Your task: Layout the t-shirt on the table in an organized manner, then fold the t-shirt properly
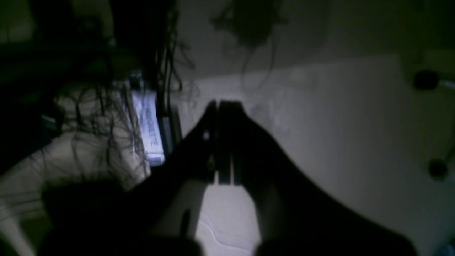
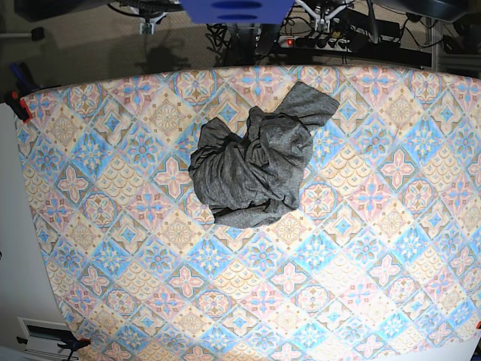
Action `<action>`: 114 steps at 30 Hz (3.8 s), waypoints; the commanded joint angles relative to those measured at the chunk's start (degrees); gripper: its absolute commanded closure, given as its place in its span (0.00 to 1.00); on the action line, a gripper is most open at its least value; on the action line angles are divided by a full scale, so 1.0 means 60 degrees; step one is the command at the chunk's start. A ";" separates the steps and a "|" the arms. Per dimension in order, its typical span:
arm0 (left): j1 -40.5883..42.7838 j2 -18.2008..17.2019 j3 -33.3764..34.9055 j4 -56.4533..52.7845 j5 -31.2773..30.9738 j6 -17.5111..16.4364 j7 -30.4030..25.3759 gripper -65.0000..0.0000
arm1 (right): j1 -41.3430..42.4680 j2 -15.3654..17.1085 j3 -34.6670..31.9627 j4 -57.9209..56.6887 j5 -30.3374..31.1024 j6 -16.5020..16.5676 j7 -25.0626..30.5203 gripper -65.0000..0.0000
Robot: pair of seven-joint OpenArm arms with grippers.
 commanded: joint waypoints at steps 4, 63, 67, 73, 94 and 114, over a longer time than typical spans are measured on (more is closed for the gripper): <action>0.0891 -0.0029 -0.0009 -0.0035 -0.0053 0.0002 -0.2319 1.00 | -0.0842 0.0017 0.0318 -0.0056 0.0024 -0.0020 0.2075 1.00; 0.7235 -0.0190 -0.2324 2.0163 -0.1474 -0.0028 0.5593 0.75 | -0.5897 0.0105 -0.1381 1.8075 -0.0049 0.1020 -0.4811 0.59; 0.7279 -0.0996 -0.2324 2.0149 -0.2119 -0.0028 0.5901 0.72 | -0.4784 0.0135 -0.2378 1.8075 -0.0049 0.1020 -0.6437 0.59; 0.7279 -0.1084 -0.2559 2.0090 -0.2236 -0.0028 0.5930 0.72 | -0.3377 0.0135 -0.3579 1.8075 -0.0049 0.1020 -0.8122 0.59; 0.7030 -0.1084 -0.2647 2.0017 -0.2266 -0.0028 0.7132 0.72 | -0.1091 0.0135 -0.5118 1.7504 -0.0020 0.1020 -0.8811 0.60; 0.7030 -0.1084 -0.2691 2.0017 -0.2251 -0.0028 0.7146 0.72 | -0.1150 0.0149 -0.5059 1.5116 -0.0020 0.1020 -0.7199 0.60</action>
